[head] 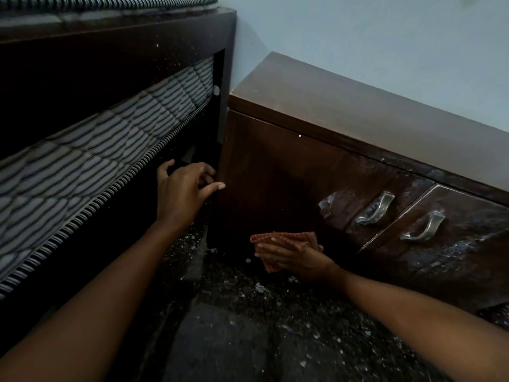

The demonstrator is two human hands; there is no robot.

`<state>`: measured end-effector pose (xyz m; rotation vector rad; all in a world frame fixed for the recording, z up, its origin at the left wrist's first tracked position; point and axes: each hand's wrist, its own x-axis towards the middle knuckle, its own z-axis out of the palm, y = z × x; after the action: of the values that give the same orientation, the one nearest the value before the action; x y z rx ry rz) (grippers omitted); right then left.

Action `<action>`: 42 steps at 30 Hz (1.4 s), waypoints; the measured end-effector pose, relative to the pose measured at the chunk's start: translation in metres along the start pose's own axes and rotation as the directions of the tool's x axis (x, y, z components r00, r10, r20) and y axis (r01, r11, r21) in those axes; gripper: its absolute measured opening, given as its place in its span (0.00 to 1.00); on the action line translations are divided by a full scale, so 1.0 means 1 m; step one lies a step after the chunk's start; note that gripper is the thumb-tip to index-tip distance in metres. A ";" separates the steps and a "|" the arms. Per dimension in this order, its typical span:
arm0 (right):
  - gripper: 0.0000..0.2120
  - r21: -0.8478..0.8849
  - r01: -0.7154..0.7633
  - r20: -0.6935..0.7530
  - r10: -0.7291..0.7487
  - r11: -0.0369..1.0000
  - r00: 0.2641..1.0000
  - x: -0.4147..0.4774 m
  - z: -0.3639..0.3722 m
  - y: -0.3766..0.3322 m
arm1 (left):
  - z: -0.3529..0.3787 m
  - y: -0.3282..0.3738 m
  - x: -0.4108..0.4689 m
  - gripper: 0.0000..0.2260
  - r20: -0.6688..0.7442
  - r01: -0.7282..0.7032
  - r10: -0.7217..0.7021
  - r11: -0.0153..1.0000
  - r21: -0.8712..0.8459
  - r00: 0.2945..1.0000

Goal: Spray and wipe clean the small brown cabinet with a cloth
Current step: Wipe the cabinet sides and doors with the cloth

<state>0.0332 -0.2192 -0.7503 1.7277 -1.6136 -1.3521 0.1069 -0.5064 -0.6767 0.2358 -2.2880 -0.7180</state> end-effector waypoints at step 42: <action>0.31 0.185 -0.721 -0.295 0.737 0.668 0.608 -0.034 -0.063 0.090 | 0.012 0.011 -0.013 0.19 -0.007 0.465 -0.475 0.865 -0.189 0.880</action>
<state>0.0443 -0.2289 -0.6362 1.0060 -1.8303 -0.5594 0.1085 -0.4872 -0.6850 0.7365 -2.1095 -1.1469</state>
